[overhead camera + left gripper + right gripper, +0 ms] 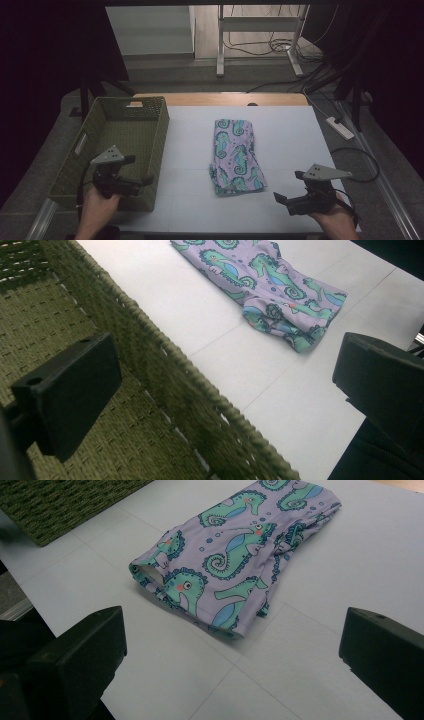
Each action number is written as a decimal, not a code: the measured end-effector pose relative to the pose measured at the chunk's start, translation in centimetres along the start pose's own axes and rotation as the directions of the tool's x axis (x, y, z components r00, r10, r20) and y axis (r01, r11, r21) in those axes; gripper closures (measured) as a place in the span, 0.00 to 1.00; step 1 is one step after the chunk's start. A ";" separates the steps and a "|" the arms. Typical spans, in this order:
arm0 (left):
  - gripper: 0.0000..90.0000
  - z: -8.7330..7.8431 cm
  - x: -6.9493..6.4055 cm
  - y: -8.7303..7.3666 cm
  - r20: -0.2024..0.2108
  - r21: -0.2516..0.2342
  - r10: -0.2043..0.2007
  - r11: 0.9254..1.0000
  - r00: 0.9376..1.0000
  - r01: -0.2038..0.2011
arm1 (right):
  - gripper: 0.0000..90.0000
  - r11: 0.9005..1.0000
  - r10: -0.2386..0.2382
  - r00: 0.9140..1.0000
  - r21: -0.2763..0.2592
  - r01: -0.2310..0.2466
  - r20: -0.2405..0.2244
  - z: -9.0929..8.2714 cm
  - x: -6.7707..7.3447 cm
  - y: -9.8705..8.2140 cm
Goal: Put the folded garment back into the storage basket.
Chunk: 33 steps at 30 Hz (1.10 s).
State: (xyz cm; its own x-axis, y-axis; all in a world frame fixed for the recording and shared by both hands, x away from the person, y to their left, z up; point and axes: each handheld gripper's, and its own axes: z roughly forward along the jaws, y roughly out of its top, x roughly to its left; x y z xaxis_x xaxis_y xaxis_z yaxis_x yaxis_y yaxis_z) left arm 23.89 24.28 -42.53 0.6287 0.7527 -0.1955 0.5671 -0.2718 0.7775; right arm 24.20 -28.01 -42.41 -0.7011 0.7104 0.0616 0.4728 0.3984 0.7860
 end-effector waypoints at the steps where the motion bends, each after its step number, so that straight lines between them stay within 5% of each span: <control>1: 0.00 0.0 0.0 0.0 0.000 0.000 0.000 1.000 1.000 0.000 | 0.00 1.000 0.000 1.000 0.000 0.000 0.000 0.0 0.0 0.0; 6: 0.00 0.8 0.2 0.9 0.017 0.012 0.013 1.000 1.000 -0.013 | 0.00 1.000 -0.009 0.999 0.011 0.010 -0.039 0.2 0.2 0.3; 22: 0.00 2.5 0.2 3.1 -0.021 0.003 0.035 0.999 0.999 -0.035 | 0.00 1.000 -0.014 0.999 0.020 0.015 -0.048 1.2 0.7 1.1; 33: 0.00 4.5 -0.3 4.9 -0.011 0.004 0.035 0.999 0.999 -0.035 | 0.00 0.999 -0.028 0.998 0.026 0.029 -0.048 1.7 0.7 1.4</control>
State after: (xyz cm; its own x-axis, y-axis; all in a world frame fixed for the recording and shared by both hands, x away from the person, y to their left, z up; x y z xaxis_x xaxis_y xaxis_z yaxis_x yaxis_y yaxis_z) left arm 28.86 20.06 -41.37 0.6426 0.7489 -0.1617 0.5471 -0.3007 0.7812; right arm 25.25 -25.94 -42.26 -0.7387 0.6705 0.0692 0.4661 0.4339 0.7710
